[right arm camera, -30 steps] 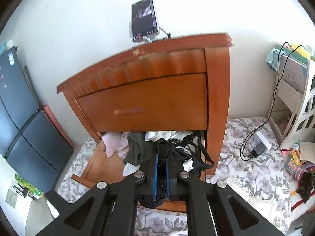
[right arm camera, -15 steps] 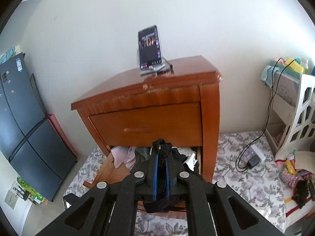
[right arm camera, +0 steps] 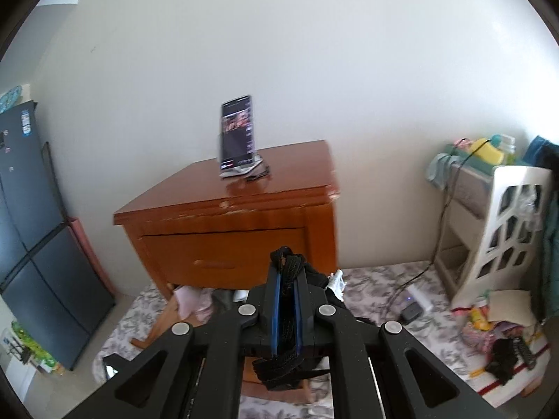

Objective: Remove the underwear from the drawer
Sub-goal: 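Lift the black lace underwear out of the drawer, then carry the black lace underwear over the bed and open the right gripper onto the white bra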

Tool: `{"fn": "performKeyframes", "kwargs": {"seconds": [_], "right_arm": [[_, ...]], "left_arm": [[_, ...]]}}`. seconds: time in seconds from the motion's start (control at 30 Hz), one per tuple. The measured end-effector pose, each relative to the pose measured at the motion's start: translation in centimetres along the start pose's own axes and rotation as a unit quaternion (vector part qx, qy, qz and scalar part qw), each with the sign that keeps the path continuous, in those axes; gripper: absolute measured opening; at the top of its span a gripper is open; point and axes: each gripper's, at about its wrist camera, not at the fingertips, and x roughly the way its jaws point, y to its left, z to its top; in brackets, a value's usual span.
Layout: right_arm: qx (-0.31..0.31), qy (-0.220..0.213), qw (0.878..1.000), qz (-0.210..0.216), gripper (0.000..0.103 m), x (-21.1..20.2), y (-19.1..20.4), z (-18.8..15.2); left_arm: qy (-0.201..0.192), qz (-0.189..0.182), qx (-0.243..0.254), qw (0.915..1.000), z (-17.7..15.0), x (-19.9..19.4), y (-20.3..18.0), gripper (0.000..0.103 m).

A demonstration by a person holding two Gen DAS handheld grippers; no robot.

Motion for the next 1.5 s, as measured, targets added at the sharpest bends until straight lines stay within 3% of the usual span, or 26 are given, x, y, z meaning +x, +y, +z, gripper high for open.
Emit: {"fn": "performKeyframes", "kwargs": {"seconds": [0.27,0.57,1.03,1.33,1.37,1.5], "right_arm": [[0.014,0.019,0.997,-0.072,0.007,0.1,-4.9,-0.6],[0.083,0.099,0.985,-0.117,0.007,4.8,-11.6,-5.8],[0.18,0.265,0.935,-0.153,0.007,16.2,-16.5,-19.8],[0.211,0.298,0.915,-0.172,0.011,17.7,-17.9,-22.7],[0.212,0.3,0.914,-0.175,0.012,17.7,-18.0,-22.9],[0.214,0.304,0.912,-0.173,0.044,17.6,-18.2,-23.2]], "left_arm": [[0.0,0.001,0.002,1.0,0.0,0.0,-0.1,0.103],[0.0,0.002,0.003,1.0,0.0,0.0,-0.1,0.103],[0.003,0.001,0.009,1.0,-0.1,0.1,-0.1,0.103],[0.004,0.001,0.012,0.9999,-0.1,0.1,-0.2,0.103],[0.004,0.0,0.012,0.9999,-0.1,0.1,-0.2,0.103],[0.005,0.0,0.012,0.9999,-0.1,0.1,-0.1,0.103]]}}
